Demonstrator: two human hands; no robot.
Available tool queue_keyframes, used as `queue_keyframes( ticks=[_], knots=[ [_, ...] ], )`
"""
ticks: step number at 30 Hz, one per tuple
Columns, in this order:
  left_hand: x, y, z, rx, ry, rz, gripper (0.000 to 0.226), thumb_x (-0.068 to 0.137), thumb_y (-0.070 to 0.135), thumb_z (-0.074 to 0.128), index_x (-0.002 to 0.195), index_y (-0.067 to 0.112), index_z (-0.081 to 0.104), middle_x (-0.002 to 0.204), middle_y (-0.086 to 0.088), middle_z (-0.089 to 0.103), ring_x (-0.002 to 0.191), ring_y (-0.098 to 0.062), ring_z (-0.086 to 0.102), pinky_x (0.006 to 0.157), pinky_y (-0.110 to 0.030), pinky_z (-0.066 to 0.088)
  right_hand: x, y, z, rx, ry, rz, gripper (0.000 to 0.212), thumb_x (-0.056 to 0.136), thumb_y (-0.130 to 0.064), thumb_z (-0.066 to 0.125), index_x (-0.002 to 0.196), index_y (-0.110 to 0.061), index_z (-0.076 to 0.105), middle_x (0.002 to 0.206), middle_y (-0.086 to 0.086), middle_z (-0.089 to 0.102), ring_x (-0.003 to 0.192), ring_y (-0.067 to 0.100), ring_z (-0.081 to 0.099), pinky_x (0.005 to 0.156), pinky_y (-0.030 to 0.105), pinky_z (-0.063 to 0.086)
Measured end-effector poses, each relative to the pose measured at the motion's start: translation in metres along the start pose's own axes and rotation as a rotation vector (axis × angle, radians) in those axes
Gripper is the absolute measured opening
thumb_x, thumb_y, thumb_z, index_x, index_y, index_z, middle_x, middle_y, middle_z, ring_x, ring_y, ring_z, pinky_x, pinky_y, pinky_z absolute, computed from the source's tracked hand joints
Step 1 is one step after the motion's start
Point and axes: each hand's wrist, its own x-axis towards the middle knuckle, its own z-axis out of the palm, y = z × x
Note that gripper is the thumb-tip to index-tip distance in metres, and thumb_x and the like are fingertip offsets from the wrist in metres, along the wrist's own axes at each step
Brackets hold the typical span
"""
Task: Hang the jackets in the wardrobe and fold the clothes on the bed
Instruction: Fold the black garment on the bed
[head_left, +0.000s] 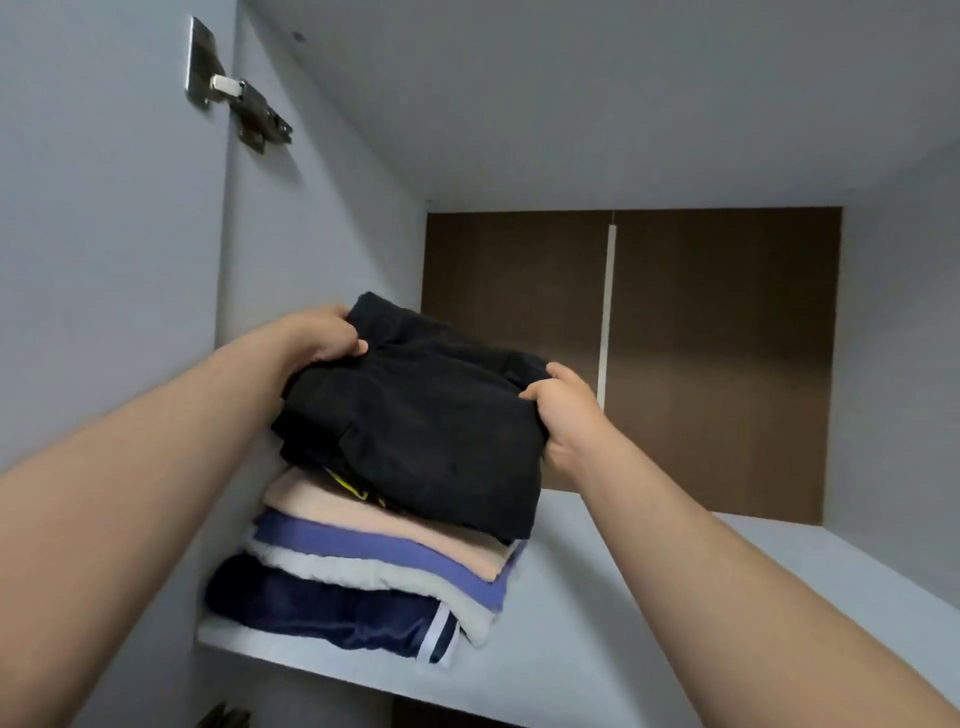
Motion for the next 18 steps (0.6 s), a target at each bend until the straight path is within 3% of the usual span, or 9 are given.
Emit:
queue_keyframes(
  ticks=[2, 5, 8, 10, 12, 14, 16, 18],
  knots=[
    [0.01, -0.012, 0.011, 0.148, 0.009, -0.036, 0.036, 0.095, 0.015, 0.062, 0.129, 0.005, 0.057, 0.134, -0.016, 0.059, 0.122, -0.034, 0.055, 0.097, -0.034, 0.041, 0.015, 0.024, 0.007, 0.01, 0.018, 0.072, 0.074, 0.082, 0.012, 0.044, 0.146, -0.025, 0.041, 0.129, 0.013, 0.055, 0.102, 0.035, 0.065, 0.088, 0.05, 0.056],
    [0.01, -0.031, 0.044, 0.378, -0.031, -0.025, 0.039, 0.091, 0.014, 0.061, 0.128, 0.005, 0.054, 0.135, -0.017, 0.057, 0.123, -0.033, 0.055, 0.096, -0.033, 0.042, 0.023, 0.063, 0.007, -0.162, 0.019, 0.137, 0.039, 0.086, 0.01, 0.045, 0.117, -0.013, 0.051, 0.107, 0.015, 0.061, 0.091, 0.031, 0.064, 0.075, 0.04, 0.056],
    [0.007, -0.052, 0.07, 0.553, -0.155, 0.063, 0.051, 0.092, 0.021, 0.063, 0.138, 0.009, 0.044, 0.142, -0.014, 0.051, 0.129, -0.031, 0.05, 0.105, -0.036, 0.041, 0.03, 0.088, -0.009, -0.396, -0.029, 0.139, 0.058, 0.094, -0.002, 0.049, 0.149, -0.015, 0.036, 0.135, 0.013, 0.054, 0.111, 0.03, 0.059, 0.087, 0.037, 0.054],
    [0.004, -0.058, 0.072, 0.712, -0.136, 0.191, 0.059, 0.093, 0.029, 0.065, 0.145, 0.016, 0.039, 0.144, -0.007, 0.049, 0.129, -0.028, 0.048, 0.105, -0.039, 0.042, 0.035, 0.092, -0.02, -0.661, -0.066, 0.019, 0.061, 0.095, -0.007, 0.053, 0.153, -0.015, 0.034, 0.145, 0.011, 0.048, 0.124, 0.029, 0.053, 0.101, 0.038, 0.048],
    [0.0, -0.052, 0.07, 0.792, -0.041, 0.321, 0.053, 0.092, 0.039, 0.063, 0.14, 0.025, 0.047, 0.141, 0.002, 0.05, 0.129, -0.022, 0.047, 0.103, -0.038, 0.041, 0.038, 0.087, -0.022, -0.938, -0.115, -0.135, 0.05, 0.097, -0.017, 0.053, 0.146, -0.018, 0.043, 0.145, 0.009, 0.048, 0.125, 0.028, 0.052, 0.105, 0.036, 0.044],
    [-0.005, -0.044, 0.074, 0.685, -0.095, 0.326, 0.055, 0.092, 0.053, 0.056, 0.141, 0.029, 0.049, 0.147, 0.006, 0.048, 0.134, -0.019, 0.045, 0.109, -0.036, 0.037, 0.03, 0.071, -0.015, -1.135, -0.143, -0.223, 0.045, 0.097, -0.041, 0.047, 0.138, -0.025, 0.053, 0.144, 0.007, 0.049, 0.128, 0.03, 0.049, 0.107, 0.037, 0.041],
    [-0.014, -0.043, 0.083, 0.519, -0.252, 0.217, 0.071, 0.089, 0.067, 0.049, 0.149, 0.032, 0.039, 0.157, 0.007, 0.038, 0.143, -0.018, 0.035, 0.117, -0.037, 0.028, 0.019, 0.056, -0.005, -1.179, -0.202, -0.226, 0.066, 0.085, -0.068, 0.03, 0.134, -0.033, 0.057, 0.15, 0.003, 0.045, 0.138, 0.03, 0.039, 0.11, 0.041, 0.034],
    [-0.022, -0.051, 0.094, 0.512, -0.344, 0.173, 0.08, 0.087, 0.077, 0.041, 0.154, 0.035, 0.028, 0.164, 0.005, 0.022, 0.151, -0.017, 0.016, 0.123, -0.04, 0.014, 0.004, 0.057, 0.006, -1.174, -0.34, -0.245, 0.087, 0.071, -0.082, 0.021, 0.143, -0.04, 0.046, 0.16, 0.001, 0.031, 0.149, 0.027, 0.022, 0.117, 0.043, 0.024]
  ],
)
